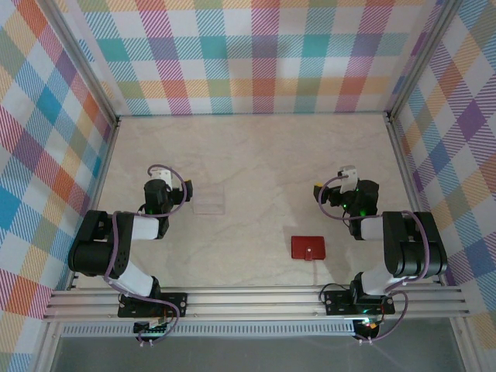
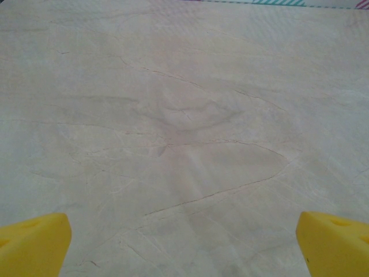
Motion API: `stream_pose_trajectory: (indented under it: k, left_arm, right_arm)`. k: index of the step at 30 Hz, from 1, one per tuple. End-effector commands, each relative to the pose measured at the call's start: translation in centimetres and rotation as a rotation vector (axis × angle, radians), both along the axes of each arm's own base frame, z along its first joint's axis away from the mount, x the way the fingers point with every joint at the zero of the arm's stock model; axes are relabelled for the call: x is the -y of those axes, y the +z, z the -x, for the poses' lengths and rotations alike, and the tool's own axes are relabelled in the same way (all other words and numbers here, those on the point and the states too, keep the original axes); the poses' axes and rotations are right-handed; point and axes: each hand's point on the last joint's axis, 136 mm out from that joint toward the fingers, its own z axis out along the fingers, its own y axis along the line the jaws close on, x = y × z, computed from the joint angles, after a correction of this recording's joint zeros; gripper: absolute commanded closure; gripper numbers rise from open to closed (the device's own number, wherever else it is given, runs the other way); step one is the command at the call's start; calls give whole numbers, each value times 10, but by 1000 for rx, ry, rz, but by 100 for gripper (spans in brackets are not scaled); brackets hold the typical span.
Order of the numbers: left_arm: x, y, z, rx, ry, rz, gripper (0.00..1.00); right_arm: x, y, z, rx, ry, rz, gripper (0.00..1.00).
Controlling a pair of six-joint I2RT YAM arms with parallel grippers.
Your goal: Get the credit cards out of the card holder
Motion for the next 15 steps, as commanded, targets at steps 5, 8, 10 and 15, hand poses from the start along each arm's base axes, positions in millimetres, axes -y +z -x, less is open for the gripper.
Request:
stream_pose_trajectory:
  k: [5, 8, 10, 15]
  left_arm:
    - [-1, 3, -3, 11, -5, 3, 0]
    - [-1, 2, -2, 9, -6, 3, 0]
    - [-1, 2, -2, 9, -6, 3, 0]
    - [-5, 13, -5, -8, 29, -13, 0]
  right_arm:
    - [24, 6, -16, -7, -139, -1, 0]
    - [25, 5, -16, -7, -149, 2, 0]
    - [25, 6, -16, -7, -149, 1, 0]
    - [27, 15, -17, -7, -165, 6, 0]
